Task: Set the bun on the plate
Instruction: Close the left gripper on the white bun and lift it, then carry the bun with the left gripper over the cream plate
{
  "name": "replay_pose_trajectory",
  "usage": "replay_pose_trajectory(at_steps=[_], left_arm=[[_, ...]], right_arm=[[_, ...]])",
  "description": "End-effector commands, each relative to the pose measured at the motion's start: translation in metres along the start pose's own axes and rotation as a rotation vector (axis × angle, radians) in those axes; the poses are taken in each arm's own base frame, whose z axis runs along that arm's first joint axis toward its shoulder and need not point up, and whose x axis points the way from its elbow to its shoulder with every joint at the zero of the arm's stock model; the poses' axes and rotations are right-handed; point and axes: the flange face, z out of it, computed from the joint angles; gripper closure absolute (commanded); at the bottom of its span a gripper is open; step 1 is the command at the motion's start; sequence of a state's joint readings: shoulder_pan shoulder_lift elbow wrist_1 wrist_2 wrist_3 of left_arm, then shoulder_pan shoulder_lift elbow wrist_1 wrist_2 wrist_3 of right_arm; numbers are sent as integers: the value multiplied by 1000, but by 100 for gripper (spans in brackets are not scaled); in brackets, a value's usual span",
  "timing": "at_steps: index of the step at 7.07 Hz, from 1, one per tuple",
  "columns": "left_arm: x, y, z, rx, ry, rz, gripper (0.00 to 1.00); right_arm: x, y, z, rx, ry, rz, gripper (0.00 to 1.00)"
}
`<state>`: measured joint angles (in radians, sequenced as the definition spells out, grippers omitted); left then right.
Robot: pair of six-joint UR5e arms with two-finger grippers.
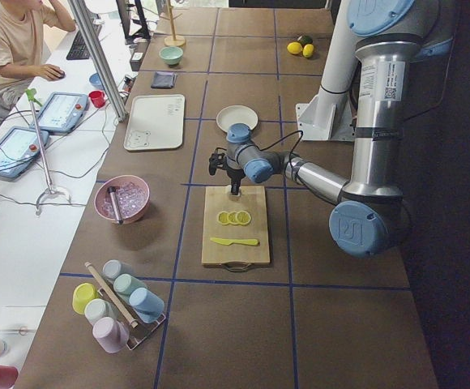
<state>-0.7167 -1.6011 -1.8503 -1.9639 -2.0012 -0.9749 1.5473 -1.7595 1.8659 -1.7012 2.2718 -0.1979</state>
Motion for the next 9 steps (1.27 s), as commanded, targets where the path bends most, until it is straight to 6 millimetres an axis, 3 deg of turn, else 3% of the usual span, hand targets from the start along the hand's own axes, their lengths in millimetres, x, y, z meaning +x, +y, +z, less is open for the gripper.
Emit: replay_pose_trajectory(at_steps=[1,2,3,5,6,7,9], left_arm=[[64,-26,-31,22,30,-21,78],[124,-54,-53,27,40,-82,77],[185,-60,-69,6,45,-101,76],[305,-39,-67,-46,115,-143,71],[366,-28,-56,-18,112,-152,71],[408,-14,-35,-7,90,-154,71],[436,-14,7,-18,103,-135,67]], right_arm=[[0,1,-2,4,-1,1,0],[1,1,-2,4,-1,3,0],[1,1,-2,4,-1,3,0],[1,1,-1,3,-1,4,0],[2,1,-1,3,0,4,0],[2,1,-1,2,0,5,0],[2,3,-1,2,0,7,0]])
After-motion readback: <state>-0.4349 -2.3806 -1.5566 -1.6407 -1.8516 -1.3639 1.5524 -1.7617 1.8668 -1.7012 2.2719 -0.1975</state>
